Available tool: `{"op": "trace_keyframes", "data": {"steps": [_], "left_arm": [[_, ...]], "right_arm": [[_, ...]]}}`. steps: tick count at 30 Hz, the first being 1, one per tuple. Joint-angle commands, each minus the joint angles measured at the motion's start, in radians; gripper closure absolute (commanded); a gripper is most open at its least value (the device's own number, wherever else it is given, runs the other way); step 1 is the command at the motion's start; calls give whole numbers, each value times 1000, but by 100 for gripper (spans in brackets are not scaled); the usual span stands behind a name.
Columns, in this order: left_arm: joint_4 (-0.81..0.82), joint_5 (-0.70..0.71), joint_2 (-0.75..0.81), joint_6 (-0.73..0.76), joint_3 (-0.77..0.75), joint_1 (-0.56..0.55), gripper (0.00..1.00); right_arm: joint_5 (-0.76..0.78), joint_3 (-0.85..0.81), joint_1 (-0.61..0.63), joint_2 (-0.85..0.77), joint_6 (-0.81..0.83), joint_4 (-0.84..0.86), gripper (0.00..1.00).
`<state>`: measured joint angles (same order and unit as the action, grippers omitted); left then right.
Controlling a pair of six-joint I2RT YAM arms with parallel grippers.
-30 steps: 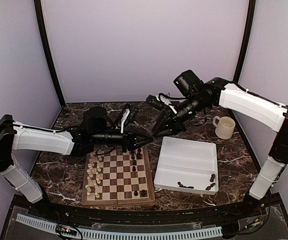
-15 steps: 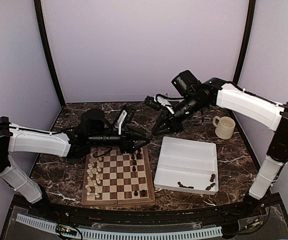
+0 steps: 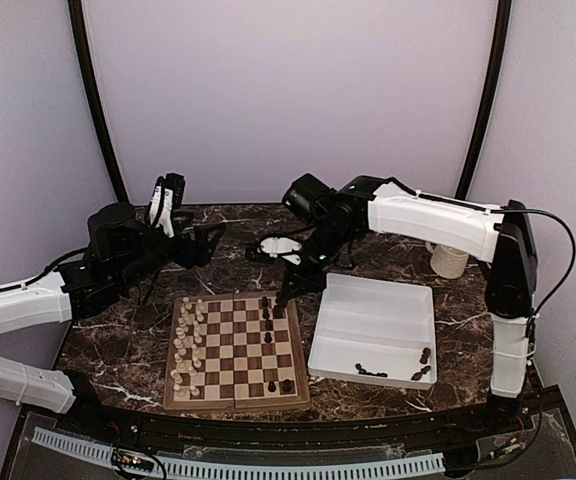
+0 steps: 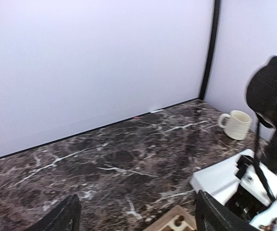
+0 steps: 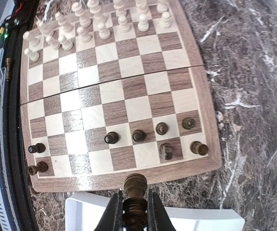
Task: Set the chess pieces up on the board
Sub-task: Place the king on d8.
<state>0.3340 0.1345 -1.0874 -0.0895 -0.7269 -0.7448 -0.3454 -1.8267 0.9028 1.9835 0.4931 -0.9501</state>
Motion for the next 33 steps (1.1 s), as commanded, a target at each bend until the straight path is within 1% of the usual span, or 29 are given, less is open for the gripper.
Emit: {"op": "trace_keyframes", "data": {"steps": [1,3,5,12,33], "left_arm": [[-41,229,74,59,51,34,15],[-15,255,105,72,87,38,14],[5,267,127,80,111,39,13],[-9,285,154,81,114,40,13],[-23,287,140,80,109,40,13]], "right_arm": [[121,-114,71,90,38,-99,100],[128,-154,89,132,44,-129,100],[145,-158,107,146,49,-129,100],[180,-152,162,179,67,-139,99],[242,-154,171,240,51,-143,98]]}}
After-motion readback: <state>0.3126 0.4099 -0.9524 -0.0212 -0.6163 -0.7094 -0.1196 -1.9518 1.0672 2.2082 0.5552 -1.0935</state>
